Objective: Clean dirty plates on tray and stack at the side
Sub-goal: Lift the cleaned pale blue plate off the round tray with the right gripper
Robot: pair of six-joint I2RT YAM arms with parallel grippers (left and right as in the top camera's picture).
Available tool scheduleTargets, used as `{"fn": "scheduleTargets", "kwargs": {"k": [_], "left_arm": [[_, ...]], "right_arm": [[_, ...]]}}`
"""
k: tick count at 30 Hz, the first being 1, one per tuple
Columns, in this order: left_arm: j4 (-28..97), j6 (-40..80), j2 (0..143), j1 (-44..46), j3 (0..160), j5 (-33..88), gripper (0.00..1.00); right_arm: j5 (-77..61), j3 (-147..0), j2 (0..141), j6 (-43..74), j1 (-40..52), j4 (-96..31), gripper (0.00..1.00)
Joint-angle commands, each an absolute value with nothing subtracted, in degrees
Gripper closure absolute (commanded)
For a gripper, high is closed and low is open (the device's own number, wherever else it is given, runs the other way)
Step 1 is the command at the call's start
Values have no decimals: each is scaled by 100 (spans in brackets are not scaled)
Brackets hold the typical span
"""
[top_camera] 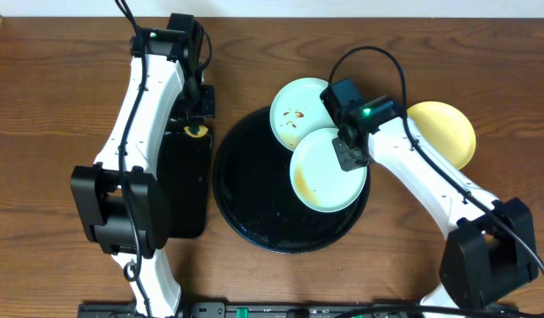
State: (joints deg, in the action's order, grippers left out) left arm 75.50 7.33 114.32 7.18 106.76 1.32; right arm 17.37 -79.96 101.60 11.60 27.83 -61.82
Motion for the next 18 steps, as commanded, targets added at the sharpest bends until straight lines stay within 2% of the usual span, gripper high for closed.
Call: {"fn": "scheduleTargets", "kwargs": {"k": [1, 11, 18], "left_arm": [[7555, 762, 11500, 703, 10785, 110, 93], [7384, 762, 11577, 670, 10742, 381, 92], [7306, 760, 11577, 521, 10737, 412, 92]], "right_arm": [[2283, -8335, 10027, 1282, 2860, -6224, 99], [3249, -9439, 10027, 1079, 3111, -6580, 99], [4554, -9808, 10027, 644, 3778, -6600, 99]]}}
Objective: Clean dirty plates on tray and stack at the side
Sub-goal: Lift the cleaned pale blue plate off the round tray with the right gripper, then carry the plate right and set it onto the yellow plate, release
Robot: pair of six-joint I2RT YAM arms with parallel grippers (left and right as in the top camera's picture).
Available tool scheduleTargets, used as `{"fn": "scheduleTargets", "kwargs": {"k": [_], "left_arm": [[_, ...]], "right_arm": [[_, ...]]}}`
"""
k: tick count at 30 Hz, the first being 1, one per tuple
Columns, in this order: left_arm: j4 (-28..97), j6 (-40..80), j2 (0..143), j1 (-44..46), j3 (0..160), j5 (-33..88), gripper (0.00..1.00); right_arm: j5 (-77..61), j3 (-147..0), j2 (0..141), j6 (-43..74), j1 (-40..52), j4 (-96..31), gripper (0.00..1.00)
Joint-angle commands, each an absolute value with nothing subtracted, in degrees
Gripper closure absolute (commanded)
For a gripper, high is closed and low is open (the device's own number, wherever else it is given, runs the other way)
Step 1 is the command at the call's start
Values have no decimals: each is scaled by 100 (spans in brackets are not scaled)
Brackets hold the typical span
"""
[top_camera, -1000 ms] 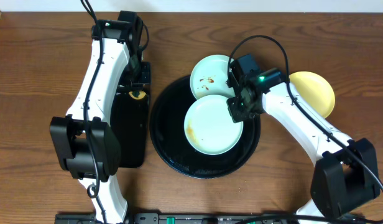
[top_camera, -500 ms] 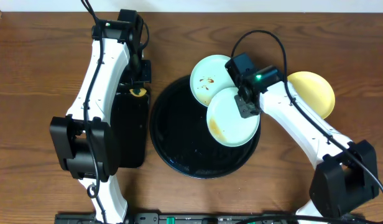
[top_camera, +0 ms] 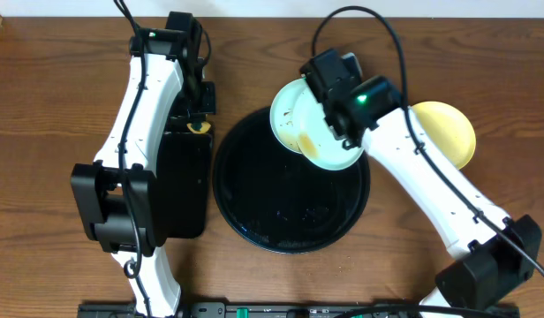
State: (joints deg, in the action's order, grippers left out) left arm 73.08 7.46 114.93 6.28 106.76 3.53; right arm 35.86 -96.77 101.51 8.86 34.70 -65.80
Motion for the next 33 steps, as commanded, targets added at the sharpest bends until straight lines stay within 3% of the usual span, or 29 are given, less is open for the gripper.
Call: {"fn": "scheduleTargets", "kwargs": {"k": [1, 15, 27, 33], "left_arm": [[7299, 760, 11577, 495, 10737, 412, 93], [7273, 692, 11577, 167, 10737, 764, 93], [7277, 648, 11577, 167, 10737, 858, 93], [7297, 648, 11577, 167, 10737, 858, 93]], "right_arm": [[4799, -9808, 10029, 593, 3900, -6602, 99], [6810, -9806, 10029, 504, 4864, -6652, 99], [6831, -9806, 10029, 554, 4860, -6657, 99], [5463, -9804, 10029, 1118, 4327, -6879, 99]]}}
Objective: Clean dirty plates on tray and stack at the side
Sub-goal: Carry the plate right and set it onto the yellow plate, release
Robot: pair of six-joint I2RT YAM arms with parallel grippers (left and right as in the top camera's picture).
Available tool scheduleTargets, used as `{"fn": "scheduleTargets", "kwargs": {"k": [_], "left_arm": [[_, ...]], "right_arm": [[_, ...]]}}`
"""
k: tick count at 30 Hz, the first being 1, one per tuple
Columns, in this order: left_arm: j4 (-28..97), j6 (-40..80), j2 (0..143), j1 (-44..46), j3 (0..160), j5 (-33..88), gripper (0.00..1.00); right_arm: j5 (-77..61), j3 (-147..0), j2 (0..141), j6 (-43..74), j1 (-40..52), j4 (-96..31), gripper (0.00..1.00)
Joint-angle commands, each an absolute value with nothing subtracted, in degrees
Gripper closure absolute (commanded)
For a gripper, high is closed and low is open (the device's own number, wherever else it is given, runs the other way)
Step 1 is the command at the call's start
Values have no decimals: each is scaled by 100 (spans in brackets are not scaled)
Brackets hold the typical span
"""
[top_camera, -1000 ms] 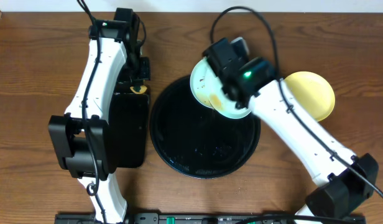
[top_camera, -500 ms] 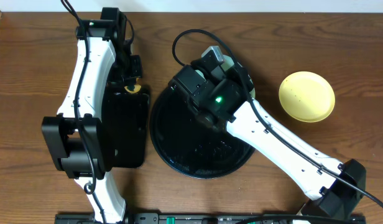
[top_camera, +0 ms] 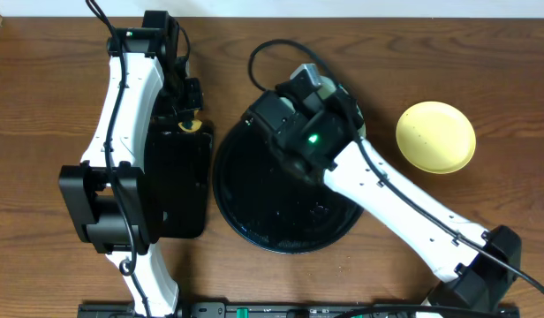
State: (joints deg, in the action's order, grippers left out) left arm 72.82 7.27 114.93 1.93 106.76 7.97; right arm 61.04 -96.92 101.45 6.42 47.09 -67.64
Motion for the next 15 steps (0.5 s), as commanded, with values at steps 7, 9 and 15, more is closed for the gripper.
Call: {"fn": "scheduleTargets", "kwargs": {"k": [7, 9, 15], "left_arm": [[7301, 648, 11577, 167, 10735, 858, 93], [7301, 648, 11577, 167, 10733, 858, 93], [7297, 650, 11577, 167, 10704, 858, 92]], "right_arm": [[4143, -9802, 10031, 2154, 2757, -7393, 99], [3752, -9802, 10031, 2250, 2248, -7397, 99], [2622, -9657, 10079, 2379, 825, -7391, 99]]}}
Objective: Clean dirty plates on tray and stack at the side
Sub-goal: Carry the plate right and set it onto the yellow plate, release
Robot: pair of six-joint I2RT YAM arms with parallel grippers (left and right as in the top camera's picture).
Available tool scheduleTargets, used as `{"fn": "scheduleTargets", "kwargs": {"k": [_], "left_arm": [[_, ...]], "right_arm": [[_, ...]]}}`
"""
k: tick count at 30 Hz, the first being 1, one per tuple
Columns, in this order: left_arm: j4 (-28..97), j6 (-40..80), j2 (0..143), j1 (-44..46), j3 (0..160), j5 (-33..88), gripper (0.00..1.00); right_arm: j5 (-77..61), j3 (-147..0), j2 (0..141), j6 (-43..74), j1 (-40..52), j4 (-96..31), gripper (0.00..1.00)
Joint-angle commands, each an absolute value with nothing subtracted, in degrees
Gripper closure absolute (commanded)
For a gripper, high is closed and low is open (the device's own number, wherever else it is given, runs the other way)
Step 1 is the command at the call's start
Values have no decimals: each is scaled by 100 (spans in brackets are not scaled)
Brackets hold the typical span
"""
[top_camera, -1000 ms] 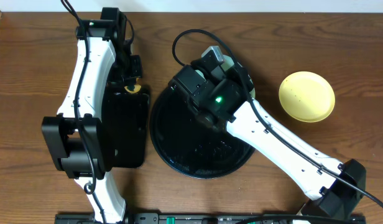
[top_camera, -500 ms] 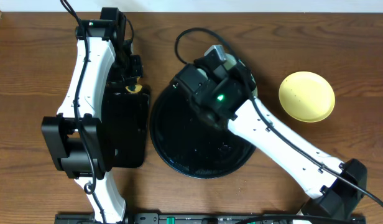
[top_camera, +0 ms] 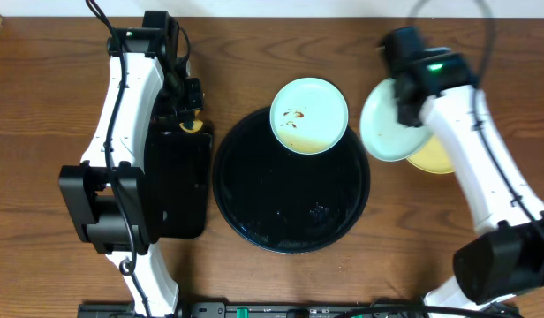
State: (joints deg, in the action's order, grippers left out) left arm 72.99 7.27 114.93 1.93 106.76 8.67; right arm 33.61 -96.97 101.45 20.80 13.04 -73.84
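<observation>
A dirty pale green plate (top_camera: 309,116) with brown stains lies on the back rim of the round black tray (top_camera: 290,208). My right gripper (top_camera: 403,108) is to the right of the tray, shut on the rim of a second pale green plate (top_camera: 385,134). It holds that plate over the left part of a yellow plate (top_camera: 442,161) on the table. My left gripper (top_camera: 192,115) points down at the back end of a black mat, with a small yellow sponge (top_camera: 193,126) at its fingertips.
The black rectangular mat (top_camera: 179,190) lies left of the tray under the left arm. Bare wooden table (top_camera: 42,132) surrounds everything. The right arm's cable loops off the top edge.
My right arm was over the back of the tray, hiding the plates. It now holds the pale green plate out to the right over the yellow plate. The left arm has not moved.
Two pale green plates lay on the tray, my right gripper at the front one's rim. That plate was then tilted up over the back plate. The arm covered the tray's back, and now the plate hangs over the yellow plate. The left arm shifted slightly left.
</observation>
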Motion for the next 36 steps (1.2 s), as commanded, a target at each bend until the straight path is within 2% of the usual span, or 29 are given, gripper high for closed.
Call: {"fn": "scheduleTargets", "kwargs": {"k": [1, 6, 11, 24, 34, 35, 36], "left_arm": [[7297, 648, 11577, 167, 10707, 858, 93], [7299, 650, 11577, 167, 10704, 860, 93], [7303, 650, 11579, 167, 10704, 860, 93], [7483, 650, 11577, 169, 10704, 860, 93], [7561, 650, 11579, 169, 10704, 860, 92], [7564, 650, 11579, 169, 10704, 860, 92], [7566, 650, 11577, 169, 10704, 862, 92]], "right_arm": [[2613, -9598, 10110, 2377, 615, -7371, 99], [2602, -9043, 10263, 2375, -154, -7024, 99], [2381, -8377, 10436, 2381, -482, -6466, 99], [2296, -8044, 11260, 2967, -917, -6073, 99], [1811, -8049, 11594, 2875, -915, -5459, 98], [1693, -8053, 11594, 2840, -902, -5369, 97], [1634, -8053, 11594, 2838, -897, -5343, 89]]}}
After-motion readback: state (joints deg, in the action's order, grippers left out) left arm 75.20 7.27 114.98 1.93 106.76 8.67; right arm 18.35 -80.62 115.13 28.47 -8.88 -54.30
